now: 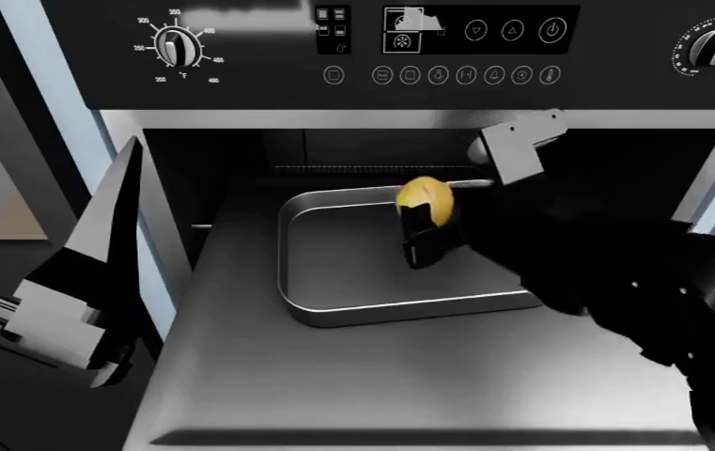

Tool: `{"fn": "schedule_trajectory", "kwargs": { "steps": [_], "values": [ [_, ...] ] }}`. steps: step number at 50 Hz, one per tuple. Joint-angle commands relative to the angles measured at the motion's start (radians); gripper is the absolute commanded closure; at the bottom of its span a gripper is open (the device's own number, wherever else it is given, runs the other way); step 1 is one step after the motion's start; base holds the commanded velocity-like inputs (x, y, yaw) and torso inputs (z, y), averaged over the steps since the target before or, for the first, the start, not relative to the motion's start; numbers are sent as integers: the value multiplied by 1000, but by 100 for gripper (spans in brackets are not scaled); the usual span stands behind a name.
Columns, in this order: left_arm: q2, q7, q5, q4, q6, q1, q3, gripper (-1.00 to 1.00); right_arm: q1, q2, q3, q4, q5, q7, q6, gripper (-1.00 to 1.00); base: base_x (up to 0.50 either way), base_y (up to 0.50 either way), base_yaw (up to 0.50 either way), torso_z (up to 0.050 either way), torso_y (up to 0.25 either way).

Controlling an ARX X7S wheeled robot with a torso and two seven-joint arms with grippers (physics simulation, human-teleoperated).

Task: Pick the potato from the top rack in the oven and place it on the plate on the counter.

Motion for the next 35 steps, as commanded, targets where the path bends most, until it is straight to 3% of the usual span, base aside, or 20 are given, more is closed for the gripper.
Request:
{"fn": "schedule_trajectory", "kwargs": {
  "steps": [1,11,35],
  "values": [
    [4,-3,9,0,3,-32,41,-100,-88,95,51,-203,29,34,-41,100,0,0,0,0,0],
    [20,-15,2,0,3,-124,128,-100,-148,160,109,-327,68,81,-89,100,0,0,0,0,0],
    [33,-16,-23,0,-4,-132,107,-100,-222,277,224,-535,158,159,-167,100,0,0,0,0,0]
  ]
}}
